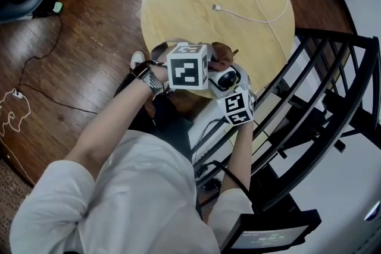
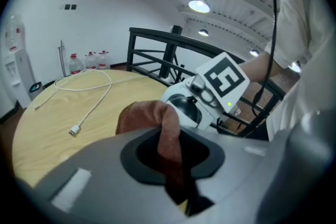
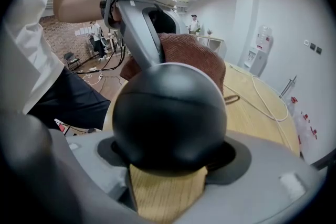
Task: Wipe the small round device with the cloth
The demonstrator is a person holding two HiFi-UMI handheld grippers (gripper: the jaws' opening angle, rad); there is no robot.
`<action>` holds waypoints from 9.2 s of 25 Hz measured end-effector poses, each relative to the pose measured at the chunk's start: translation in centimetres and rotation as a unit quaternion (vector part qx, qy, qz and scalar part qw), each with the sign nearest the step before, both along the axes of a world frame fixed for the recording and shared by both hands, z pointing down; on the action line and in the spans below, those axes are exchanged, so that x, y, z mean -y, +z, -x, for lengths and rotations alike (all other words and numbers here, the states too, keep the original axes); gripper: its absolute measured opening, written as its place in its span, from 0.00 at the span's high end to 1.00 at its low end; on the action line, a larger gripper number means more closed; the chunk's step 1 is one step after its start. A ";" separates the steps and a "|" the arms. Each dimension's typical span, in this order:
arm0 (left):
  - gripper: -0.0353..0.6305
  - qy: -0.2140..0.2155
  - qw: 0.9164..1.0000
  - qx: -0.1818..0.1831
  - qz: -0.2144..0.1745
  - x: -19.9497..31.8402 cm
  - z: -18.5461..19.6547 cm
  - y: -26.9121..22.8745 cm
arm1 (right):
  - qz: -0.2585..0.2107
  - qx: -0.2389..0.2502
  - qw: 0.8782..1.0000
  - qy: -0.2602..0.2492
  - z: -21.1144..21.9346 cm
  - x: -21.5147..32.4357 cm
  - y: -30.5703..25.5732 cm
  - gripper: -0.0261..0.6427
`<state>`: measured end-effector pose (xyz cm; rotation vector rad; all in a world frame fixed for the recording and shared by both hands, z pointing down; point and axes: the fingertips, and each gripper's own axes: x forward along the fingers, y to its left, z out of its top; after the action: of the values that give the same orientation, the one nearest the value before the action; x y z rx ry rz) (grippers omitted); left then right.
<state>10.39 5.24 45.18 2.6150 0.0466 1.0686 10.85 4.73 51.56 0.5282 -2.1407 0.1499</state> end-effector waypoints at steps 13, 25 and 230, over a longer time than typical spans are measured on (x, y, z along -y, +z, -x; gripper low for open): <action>0.85 0.047 0.993 0.047 -0.096 -0.3 0.6 1.5 | 0.010 -0.001 0.998 0.068 -0.1 0.5 0.2 0.41; 0.85 0.100 0.988 0.106 -0.058 -1.5 1.0 6.8 | 0.017 -0.006 0.993 0.117 0.0 0.7 0.0 0.41; 0.84 -0.196 0.979 -0.049 -0.017 4.8 6.5 -6.5 | -0.092 0.078 0.904 0.411 -8.6 1.0 -14.8 0.69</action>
<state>3.88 0.49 38.73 2.5548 -0.4492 0.8061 19.41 3.73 36.76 1.5579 -1.9573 0.4682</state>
